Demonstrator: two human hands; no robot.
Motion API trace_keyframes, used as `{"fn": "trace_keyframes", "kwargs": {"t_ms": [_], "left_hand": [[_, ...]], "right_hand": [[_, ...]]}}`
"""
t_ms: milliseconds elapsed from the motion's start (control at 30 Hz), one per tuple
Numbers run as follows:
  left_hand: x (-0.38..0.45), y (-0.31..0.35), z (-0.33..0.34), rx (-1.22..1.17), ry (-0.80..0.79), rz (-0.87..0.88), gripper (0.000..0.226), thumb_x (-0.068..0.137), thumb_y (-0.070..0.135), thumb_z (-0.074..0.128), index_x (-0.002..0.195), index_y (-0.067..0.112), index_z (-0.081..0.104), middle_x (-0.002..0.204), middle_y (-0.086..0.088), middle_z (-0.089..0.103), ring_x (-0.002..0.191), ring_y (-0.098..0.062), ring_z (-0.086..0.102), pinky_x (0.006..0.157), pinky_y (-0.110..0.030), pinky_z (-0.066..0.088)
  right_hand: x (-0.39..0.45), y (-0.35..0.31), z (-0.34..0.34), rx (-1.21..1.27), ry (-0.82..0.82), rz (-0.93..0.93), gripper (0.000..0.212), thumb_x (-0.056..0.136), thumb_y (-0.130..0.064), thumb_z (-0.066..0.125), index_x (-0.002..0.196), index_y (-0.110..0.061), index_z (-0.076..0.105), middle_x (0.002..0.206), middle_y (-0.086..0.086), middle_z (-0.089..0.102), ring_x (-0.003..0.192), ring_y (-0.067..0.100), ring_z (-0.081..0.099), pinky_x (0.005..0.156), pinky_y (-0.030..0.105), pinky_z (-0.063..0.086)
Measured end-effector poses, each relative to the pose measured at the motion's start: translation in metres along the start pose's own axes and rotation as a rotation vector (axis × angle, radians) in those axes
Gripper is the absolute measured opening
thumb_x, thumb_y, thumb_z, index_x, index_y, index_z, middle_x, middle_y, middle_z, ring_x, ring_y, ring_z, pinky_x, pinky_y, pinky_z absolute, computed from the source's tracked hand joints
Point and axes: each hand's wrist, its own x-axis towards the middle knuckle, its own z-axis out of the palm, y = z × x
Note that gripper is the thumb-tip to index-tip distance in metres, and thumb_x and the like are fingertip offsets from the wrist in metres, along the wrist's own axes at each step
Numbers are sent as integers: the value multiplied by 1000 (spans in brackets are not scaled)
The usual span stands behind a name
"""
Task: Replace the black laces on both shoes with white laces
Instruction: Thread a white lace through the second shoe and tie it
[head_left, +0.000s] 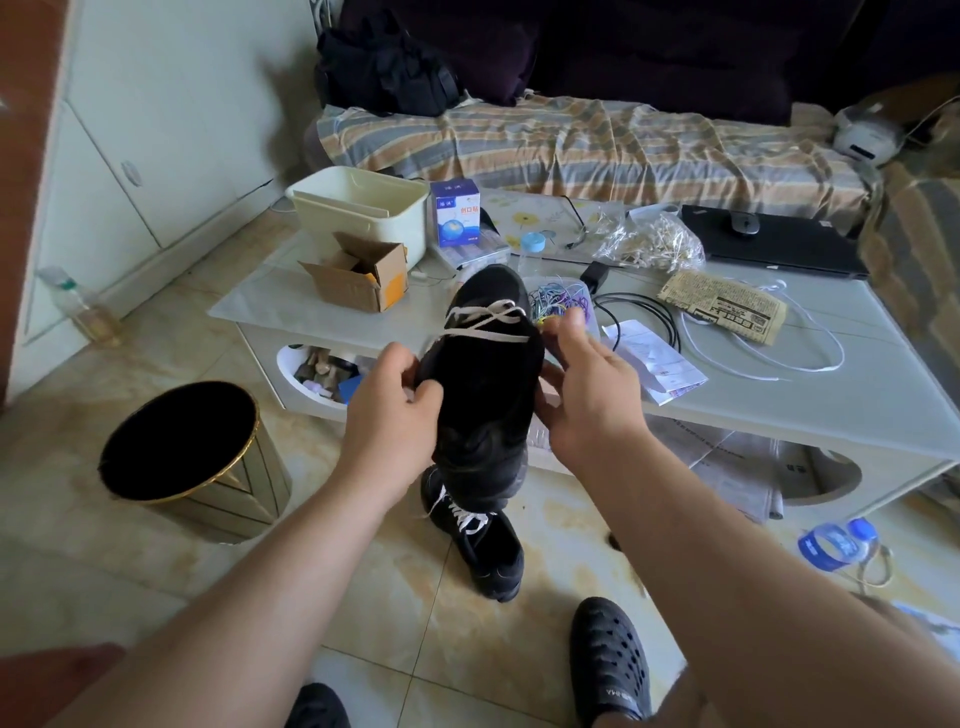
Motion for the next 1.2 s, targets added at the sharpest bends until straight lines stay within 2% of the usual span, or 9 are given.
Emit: {"fn": "trace_keyframes", "kwargs": {"t_ms": [67, 267, 367, 533, 633, 733, 900, 1067, 1200], "left_hand": [[3, -1, -2, 29, 36, 68, 20, 98, 18, 57, 86, 15, 42, 73, -4, 48, 61, -17, 37, 57, -31, 36], [15, -9, -16, 89, 139, 173, 30, 105, 34, 56, 86, 16, 42, 69, -2, 50, 62, -13, 46, 56, -19, 36], [22, -14, -26, 109, 211, 176, 28, 106, 31, 56, 88, 13, 45, 70, 0, 51, 65, -12, 48, 58, -15, 36], [26, -20, -33, 138, 287, 299, 26, 106, 28, 56, 88, 13, 44, 77, -4, 53, 68, -20, 37, 59, -31, 21], [26, -20, -32, 129, 295, 313, 26, 106, 28, 57, 89, 11, 45, 77, -5, 54, 70, -19, 40, 58, -27, 30], [31, -25, -35, 106, 289, 240, 26, 106, 34, 55, 88, 20, 43, 70, 0, 53, 81, -33, 49, 65, -36, 29], [37, -26, -51, 87, 361, 220, 23, 105, 32, 56, 91, 17, 45, 78, 5, 52, 78, -30, 50, 68, -34, 30], [33, -22, -49, 76, 334, 183, 20, 105, 36, 56, 97, 18, 49, 84, 5, 58, 78, -27, 56, 70, -35, 38], [29, -22, -41, 81, 277, 182, 16, 104, 35, 58, 96, 25, 49, 77, 4, 60, 85, -27, 58, 69, -36, 40]], "right_hand": [[2, -2, 0, -19, -7, -8, 5, 99, -18, 70, 97, -14, 71, 89, -1, 72, 84, 14, 66, 77, 34, 53], [19, -20, -6, 238, -123, 2, 19, 102, 5, 54, 92, -10, 57, 82, 8, 62, 74, 17, 71, 80, 37, 64], [28, -36, -14, 337, -148, -27, 23, 105, 8, 42, 104, -11, 55, 75, 3, 56, 59, 12, 58, 62, 31, 58], [24, -28, -17, -901, -175, -467, 25, 100, -8, 58, 95, -26, 75, 74, -10, 69, 47, 8, 44, 50, 21, 41], [17, -10, -9, -1337, -326, -636, 18, 104, -26, 55, 100, -24, 73, 82, -15, 72, 71, 8, 58, 68, 24, 48], [20, -7, -10, -1340, -284, -651, 18, 103, -30, 58, 100, -24, 74, 73, -15, 68, 75, 13, 60, 69, 32, 46], [39, -24, -30, -1251, 117, -484, 23, 97, -36, 61, 86, -21, 74, 70, 7, 67, 76, 36, 62, 65, 41, 51], [33, -23, -26, -1109, 86, -475, 25, 95, -40, 58, 118, -35, 66, 86, -1, 65, 83, 23, 59, 72, 36, 48], [23, -26, -14, -947, -24, -459, 51, 89, -7, 37, 123, -37, 61, 87, -4, 62, 69, 17, 54, 62, 34, 49]]}}
